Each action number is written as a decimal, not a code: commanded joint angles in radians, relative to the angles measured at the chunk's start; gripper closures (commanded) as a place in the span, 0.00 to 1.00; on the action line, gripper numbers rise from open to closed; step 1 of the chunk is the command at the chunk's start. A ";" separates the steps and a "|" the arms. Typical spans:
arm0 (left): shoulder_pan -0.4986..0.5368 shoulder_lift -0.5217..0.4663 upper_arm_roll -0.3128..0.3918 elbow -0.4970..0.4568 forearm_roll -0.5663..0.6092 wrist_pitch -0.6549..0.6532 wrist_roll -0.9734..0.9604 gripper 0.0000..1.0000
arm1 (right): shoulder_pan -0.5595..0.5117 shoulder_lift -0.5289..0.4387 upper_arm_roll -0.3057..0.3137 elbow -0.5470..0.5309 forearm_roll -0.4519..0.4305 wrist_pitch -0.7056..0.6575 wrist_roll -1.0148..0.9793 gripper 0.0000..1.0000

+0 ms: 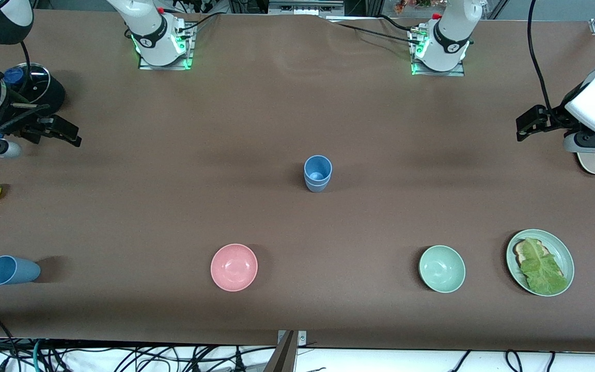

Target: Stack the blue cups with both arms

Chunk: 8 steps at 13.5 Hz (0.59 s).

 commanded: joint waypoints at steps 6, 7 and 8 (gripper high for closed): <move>-0.009 0.013 -0.004 0.028 0.027 -0.009 -0.001 0.00 | -0.011 -0.006 0.011 0.004 0.014 -0.013 0.017 0.00; -0.009 0.014 -0.004 0.029 0.025 -0.008 -0.001 0.00 | -0.011 -0.006 0.013 0.002 0.014 -0.013 0.017 0.00; -0.007 0.017 -0.004 0.029 0.025 -0.008 -0.001 0.00 | -0.011 -0.006 0.013 0.004 0.014 -0.013 0.017 0.00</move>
